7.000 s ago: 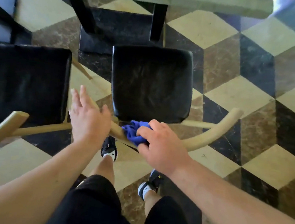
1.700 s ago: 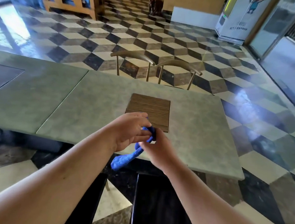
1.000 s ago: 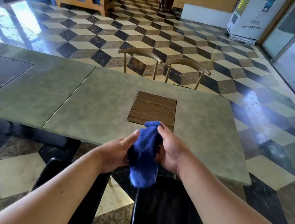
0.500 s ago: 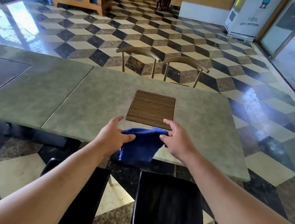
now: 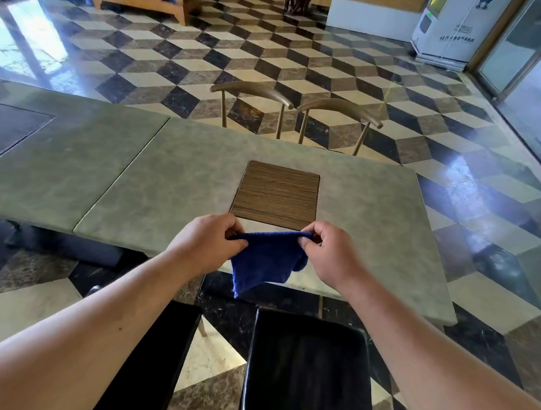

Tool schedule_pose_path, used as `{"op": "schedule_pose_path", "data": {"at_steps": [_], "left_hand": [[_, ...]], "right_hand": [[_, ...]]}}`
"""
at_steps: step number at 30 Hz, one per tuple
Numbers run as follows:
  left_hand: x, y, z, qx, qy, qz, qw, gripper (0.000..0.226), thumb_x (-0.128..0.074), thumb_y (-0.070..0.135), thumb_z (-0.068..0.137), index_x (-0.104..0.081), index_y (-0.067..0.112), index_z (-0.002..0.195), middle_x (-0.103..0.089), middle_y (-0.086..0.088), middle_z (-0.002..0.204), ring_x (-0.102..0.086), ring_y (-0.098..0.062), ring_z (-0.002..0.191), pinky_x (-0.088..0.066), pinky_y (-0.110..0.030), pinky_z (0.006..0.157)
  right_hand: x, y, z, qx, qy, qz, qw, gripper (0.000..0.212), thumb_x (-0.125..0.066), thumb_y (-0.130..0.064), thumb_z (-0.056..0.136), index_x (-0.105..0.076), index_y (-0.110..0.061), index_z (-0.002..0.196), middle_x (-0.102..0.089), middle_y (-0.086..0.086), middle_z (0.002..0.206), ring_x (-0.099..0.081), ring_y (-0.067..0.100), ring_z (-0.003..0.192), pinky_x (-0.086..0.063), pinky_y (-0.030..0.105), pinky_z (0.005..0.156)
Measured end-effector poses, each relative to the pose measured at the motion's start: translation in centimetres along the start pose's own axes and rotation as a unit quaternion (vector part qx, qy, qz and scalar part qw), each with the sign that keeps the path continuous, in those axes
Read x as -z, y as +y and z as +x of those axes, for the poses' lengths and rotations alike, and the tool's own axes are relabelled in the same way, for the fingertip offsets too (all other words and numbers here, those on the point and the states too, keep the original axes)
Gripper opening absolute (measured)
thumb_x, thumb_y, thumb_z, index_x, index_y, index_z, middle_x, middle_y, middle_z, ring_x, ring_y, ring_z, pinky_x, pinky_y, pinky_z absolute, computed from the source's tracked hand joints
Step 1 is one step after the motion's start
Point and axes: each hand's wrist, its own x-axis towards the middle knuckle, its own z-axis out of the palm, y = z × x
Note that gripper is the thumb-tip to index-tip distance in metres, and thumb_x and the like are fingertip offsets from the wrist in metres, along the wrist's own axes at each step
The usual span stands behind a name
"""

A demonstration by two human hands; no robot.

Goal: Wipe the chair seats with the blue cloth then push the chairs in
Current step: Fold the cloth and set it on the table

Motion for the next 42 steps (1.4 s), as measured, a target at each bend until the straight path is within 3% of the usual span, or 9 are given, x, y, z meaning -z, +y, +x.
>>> {"op": "schedule_pose_path", "data": {"at_steps": [6,11,18,21,23,26,30,34,42], "left_hand": [[-2.7,0.6,1.4,0.008,-0.010,-0.018,1.000,0.014,-0.080,0.038,0.088,-0.068,0.044,0.082,-0.072,0.018,0.080,-0.066,-0.002,0.076,-0.045,-0.028,0.063],[-8.3,1.3,3.9,0.035,-0.061,-0.016,0.997,0.013,-0.080,0.036,0.089,-0.069,0.042,0.085,-0.073,0.015,0.083,-0.069,-0.007,0.076,-0.059,-0.034,0.070],[-18.4,2.8,9.8,0.090,-0.121,-0.050,0.987,0.008,-0.077,0.027,0.093,-0.071,0.032,0.091,-0.077,0.004,0.081,-0.076,-0.015,0.073,-0.067,-0.046,0.075],[-22.3,3.8,13.0,0.123,-0.110,-0.071,0.984,0.005,-0.076,0.024,0.093,-0.072,0.026,0.095,-0.078,0.000,0.083,-0.077,-0.020,0.075,-0.066,-0.046,0.080],[-24.6,4.2,14.6,0.134,-0.085,-0.070,0.985,0.019,-0.073,0.025,0.094,-0.069,0.023,0.112,-0.077,0.003,0.103,-0.075,-0.023,0.085,-0.062,-0.042,0.080],[-27.6,4.2,14.5,0.078,-0.102,0.017,0.992,0.066,-0.070,0.029,0.092,-0.043,0.033,0.152,-0.046,0.013,0.141,-0.064,-0.027,0.109,-0.051,-0.035,0.078],[-30.6,3.3,12.3,-0.070,-0.260,0.259,0.928,0.068,-0.061,0.037,0.101,-0.035,0.030,0.163,-0.024,-0.002,0.175,-0.030,-0.030,0.158,-0.034,-0.046,0.124],[-30.0,3.7,11.4,-0.048,-0.285,0.268,0.919,0.072,-0.052,0.043,0.105,-0.022,0.030,0.169,-0.008,-0.004,0.180,-0.017,-0.028,0.163,-0.022,-0.048,0.130],[-17.7,7.3,10.1,-0.052,-0.059,0.191,0.978,0.077,-0.033,0.072,0.102,-0.019,0.037,0.168,-0.011,0.001,0.179,-0.009,-0.023,0.164,-0.009,-0.049,0.133]], "right_hand": [[0.1,2.8,0.0,-0.034,0.009,0.008,0.999,0.013,-0.070,-0.020,0.092,-0.066,-0.027,0.081,-0.069,-0.004,0.065,-0.068,0.022,0.067,-0.058,0.045,0.071],[0.2,8.9,-0.1,-0.095,-0.040,0.019,0.994,0.015,-0.067,-0.021,0.095,-0.065,-0.027,0.082,-0.071,-0.009,0.059,-0.070,0.012,0.053,-0.060,0.037,0.065],[0.1,18.7,4.2,-0.190,-0.067,0.033,0.979,0.012,-0.064,-0.020,0.098,-0.067,-0.020,0.087,-0.074,0.003,0.069,-0.075,0.020,0.060,-0.064,0.052,0.073],[-0.5,22.3,7.1,-0.239,-0.045,0.060,0.968,0.011,-0.062,-0.018,0.100,-0.066,-0.018,0.089,-0.075,0.009,0.078,-0.077,0.027,0.071,-0.063,0.052,0.080],[-1.2,24.1,8.6,-0.253,0.002,0.052,0.966,0.013,-0.060,-0.018,0.100,-0.069,-0.017,0.109,-0.075,0.011,0.106,-0.074,0.032,0.098,-0.058,0.044,0.093],[-2.9,25.6,8.4,-0.167,-0.011,-0.043,0.985,0.056,-0.056,-0.019,0.100,-0.043,-0.019,0.155,-0.049,0.008,0.155,-0.051,0.028,0.138,-0.042,0.037,0.110],[-6.8,26.7,5.5,-0.009,-0.222,-0.234,0.947,0.054,-0.049,-0.027,0.105,-0.040,-0.022,0.157,-0.030,0.010,0.167,-0.027,0.037,0.153,-0.031,0.044,0.119],[-6.7,26.8,4.8,-0.018,-0.230,-0.273,0.934,0.058,-0.040,-0.032,0.109,-0.023,-0.028,0.164,-0.009,0.007,0.174,-0.010,0.035,0.158,-0.025,0.049,0.124],[-0.1,14.9,7.2,0.060,-0.062,-0.274,0.958,0.072,-0.012,-0.069,0.102,0.000,-0.036,0.165,-0.003,0.003,0.175,0.005,0.034,0.159,0.003,0.052,0.127]]}}
